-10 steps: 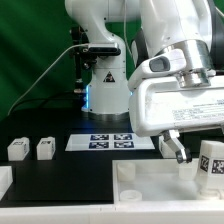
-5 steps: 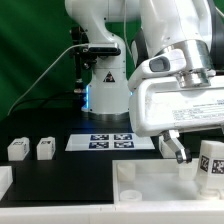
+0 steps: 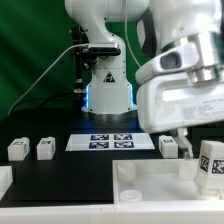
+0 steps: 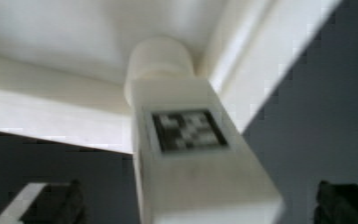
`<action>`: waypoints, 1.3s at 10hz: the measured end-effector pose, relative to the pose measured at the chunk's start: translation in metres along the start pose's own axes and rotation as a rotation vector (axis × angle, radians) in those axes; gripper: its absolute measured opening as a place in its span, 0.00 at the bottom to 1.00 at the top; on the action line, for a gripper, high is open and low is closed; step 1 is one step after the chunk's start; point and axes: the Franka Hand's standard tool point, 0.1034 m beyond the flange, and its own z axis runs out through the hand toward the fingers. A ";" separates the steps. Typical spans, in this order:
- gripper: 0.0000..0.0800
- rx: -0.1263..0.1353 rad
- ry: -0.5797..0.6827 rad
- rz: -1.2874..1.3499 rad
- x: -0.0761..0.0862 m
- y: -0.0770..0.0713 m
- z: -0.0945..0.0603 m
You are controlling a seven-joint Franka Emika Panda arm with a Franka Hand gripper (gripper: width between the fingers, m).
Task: Assemble one leg
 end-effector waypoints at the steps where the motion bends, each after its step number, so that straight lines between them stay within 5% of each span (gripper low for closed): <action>1: 0.81 0.024 -0.113 0.006 -0.005 0.001 0.001; 4: 0.81 0.071 -0.341 0.012 -0.005 -0.007 -0.002; 7: 0.81 0.070 -0.324 0.013 0.000 -0.005 0.000; 11: 0.81 0.021 -0.309 0.276 0.002 -0.003 0.005; 13: 0.81 0.021 -0.309 0.284 0.001 -0.005 0.006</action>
Offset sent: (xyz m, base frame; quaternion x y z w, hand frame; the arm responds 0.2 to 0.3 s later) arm 0.0108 0.0004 0.0034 -0.0010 -0.2342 0.0058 0.9722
